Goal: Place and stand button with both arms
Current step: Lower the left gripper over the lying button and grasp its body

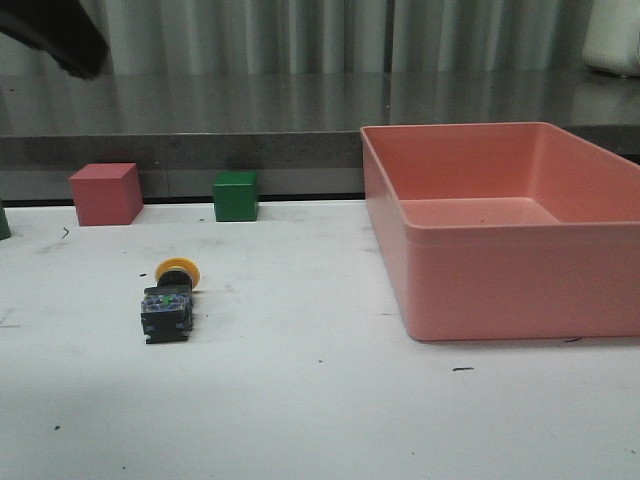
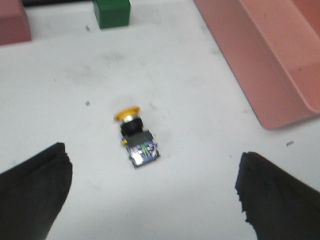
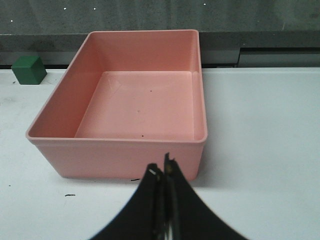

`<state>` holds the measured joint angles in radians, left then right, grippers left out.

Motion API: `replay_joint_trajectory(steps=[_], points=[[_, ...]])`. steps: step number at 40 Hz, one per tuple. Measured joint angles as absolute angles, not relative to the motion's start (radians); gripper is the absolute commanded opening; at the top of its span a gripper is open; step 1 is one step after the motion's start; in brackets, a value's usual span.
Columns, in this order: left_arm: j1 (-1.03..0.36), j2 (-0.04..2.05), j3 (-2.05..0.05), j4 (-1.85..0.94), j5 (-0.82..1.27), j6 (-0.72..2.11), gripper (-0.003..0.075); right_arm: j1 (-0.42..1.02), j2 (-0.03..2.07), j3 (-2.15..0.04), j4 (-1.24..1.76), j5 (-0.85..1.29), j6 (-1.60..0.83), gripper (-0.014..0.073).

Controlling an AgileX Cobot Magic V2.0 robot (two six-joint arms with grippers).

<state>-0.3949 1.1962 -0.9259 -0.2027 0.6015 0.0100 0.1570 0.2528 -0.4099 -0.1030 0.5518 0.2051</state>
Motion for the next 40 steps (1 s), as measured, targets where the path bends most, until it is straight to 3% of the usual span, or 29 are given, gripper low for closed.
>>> replay_joint_trajectory(steps=[12, 27, 40], points=[[-0.391, 1.605, -1.253, -0.215, 0.943, -0.086, 0.0640, 0.157, 0.253, -0.410, -0.103, 0.552, 0.203, -0.0068], [-0.391, 1.963, -1.514, -0.092, 1.041, -0.221, 0.0640, 0.157, 0.253, -0.410, -0.103, 0.552, 0.203, -0.0068], [-0.391, 2.140, -1.663, -0.082, 1.138, -0.242, 0.0611, 0.157, 0.253, -0.410, -0.103, 0.552, 0.203, -0.0068]])
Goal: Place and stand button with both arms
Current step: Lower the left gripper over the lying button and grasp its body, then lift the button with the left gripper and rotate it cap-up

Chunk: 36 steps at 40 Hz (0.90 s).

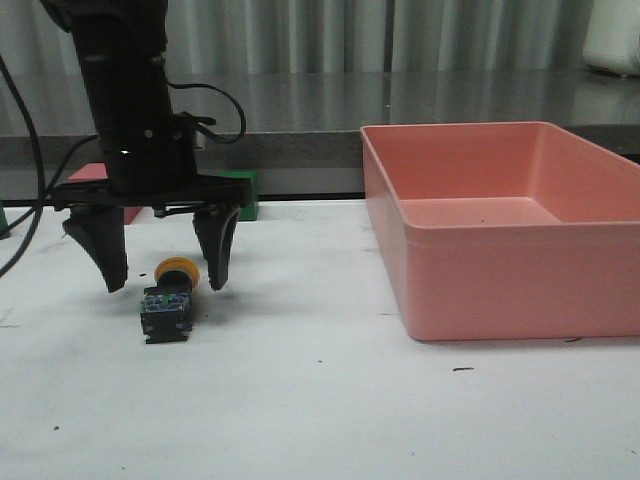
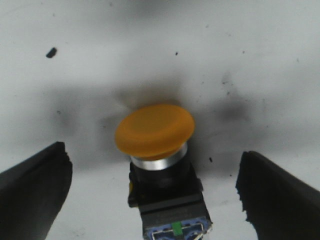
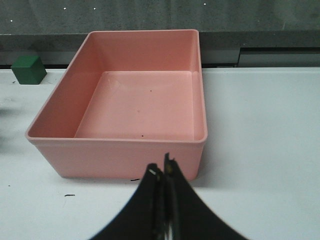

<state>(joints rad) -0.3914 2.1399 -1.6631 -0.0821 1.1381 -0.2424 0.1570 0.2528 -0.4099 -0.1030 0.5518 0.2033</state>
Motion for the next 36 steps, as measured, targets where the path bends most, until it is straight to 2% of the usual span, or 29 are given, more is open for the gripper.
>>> replay_joint_trajectory(steps=[2, 12, 17, 29, 36], points=[[-0.390, 2.155, -1.669, -0.082, 1.145, -0.243, 0.0580, 0.157, 0.253, -0.410, -0.103, 0.552, 0.203, -0.0068], [-0.390, 2.188, -1.675, -0.079, 1.163, -0.245, 0.0322, 0.157, 0.253, -0.410, -0.103, 0.552, 0.203, -0.0068], [-0.390, 2.191, -1.683, -0.079, 1.164, -0.245, 0.0237, 0.157, 0.253, -0.410, -0.103, 0.552, 0.203, -0.0068], [-0.390, 2.191, -1.707, -0.077, 1.170, -0.242, 0.0171, 0.157, 0.251, -0.410, -0.103, 0.552, 0.203, -0.0068], [-0.390, 2.173, -1.722, -0.066, 1.171, -0.207, 0.0168, 0.157, 0.251, -0.410, -0.103, 0.552, 0.203, -0.0068]])
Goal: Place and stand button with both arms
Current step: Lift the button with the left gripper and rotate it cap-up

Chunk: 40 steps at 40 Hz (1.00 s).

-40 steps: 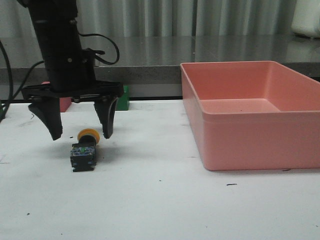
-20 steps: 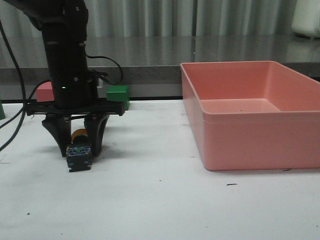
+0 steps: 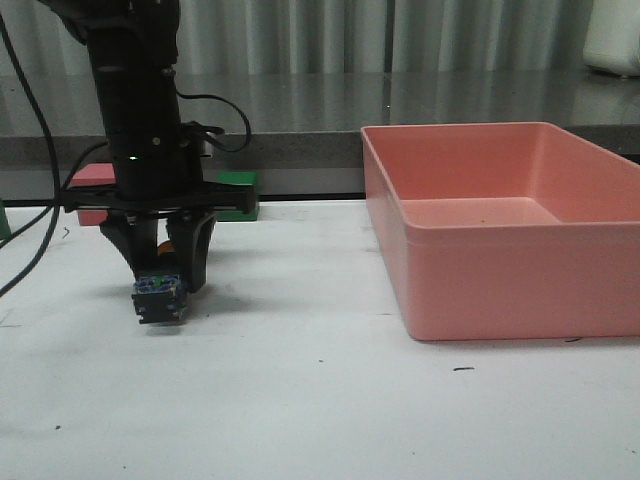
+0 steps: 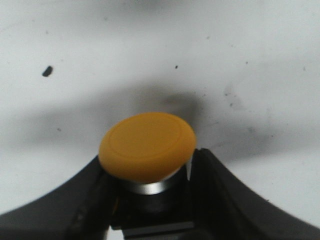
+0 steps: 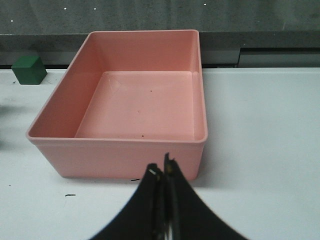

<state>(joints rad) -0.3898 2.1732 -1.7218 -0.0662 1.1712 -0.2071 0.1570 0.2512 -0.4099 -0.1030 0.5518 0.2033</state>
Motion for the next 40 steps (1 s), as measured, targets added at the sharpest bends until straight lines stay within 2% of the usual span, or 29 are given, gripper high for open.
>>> replay_joint_trajectory(steps=[9, 27, 33, 40], points=[[-0.392, 2.011, -1.591, 0.000, 0.976, -0.203, 0.0168, 0.157, 0.251, -0.410, -0.103, 0.552, 0.203, -0.0068], [-0.392, 1.511, -0.905, 0.150, 0.030, -0.203, 0.0168, 0.157, 0.251, -0.410, -0.103, 0.552, 0.203, -0.0068], [-0.392, 1.455, -0.761, 0.162, -0.209, -0.203, 0.0168, 0.157, 0.251, -0.410, -0.103, 0.552, 0.203, -0.0068], [-0.392, 1.468, -0.699, 0.169, -0.327, -0.203, 0.0168, 0.157, 0.251, -0.410, -0.103, 0.552, 0.203, -0.0068]])
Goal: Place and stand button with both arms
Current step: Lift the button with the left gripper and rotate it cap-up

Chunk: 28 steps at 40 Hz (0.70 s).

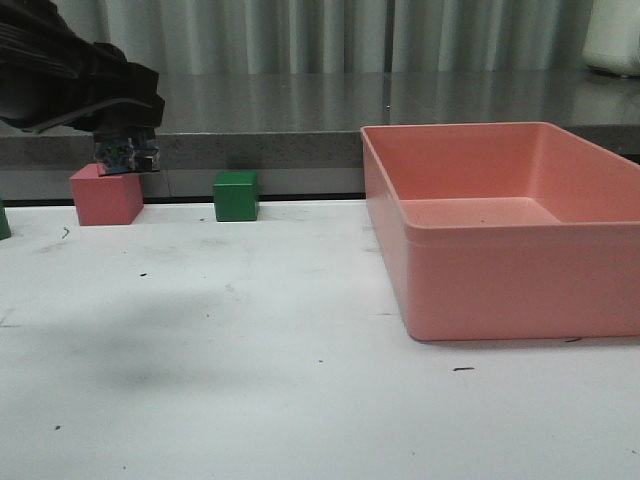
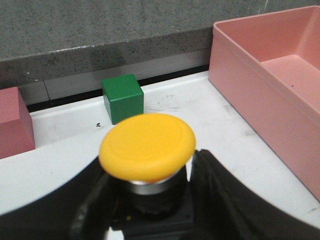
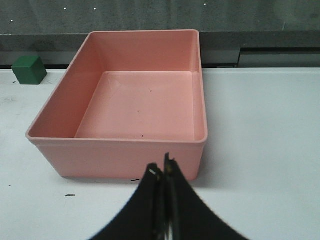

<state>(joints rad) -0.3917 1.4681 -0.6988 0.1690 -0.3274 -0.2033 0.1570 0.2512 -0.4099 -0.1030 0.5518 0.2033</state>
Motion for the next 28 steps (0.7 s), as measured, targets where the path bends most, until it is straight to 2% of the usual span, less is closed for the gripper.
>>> replay_joint_trajectory(steps=[13, 28], points=[[-0.392, 1.614, -0.697, 0.190, -0.525, -0.179, 0.0169, 0.157, 0.251, -0.410, -0.103, 0.552, 0.203, -0.0068], [-0.392, 1.848, -0.697, 0.197, -0.859, -0.064, 0.0171, 0.157, 0.251, -0.410, -0.103, 0.552, 0.203, -0.0068]])
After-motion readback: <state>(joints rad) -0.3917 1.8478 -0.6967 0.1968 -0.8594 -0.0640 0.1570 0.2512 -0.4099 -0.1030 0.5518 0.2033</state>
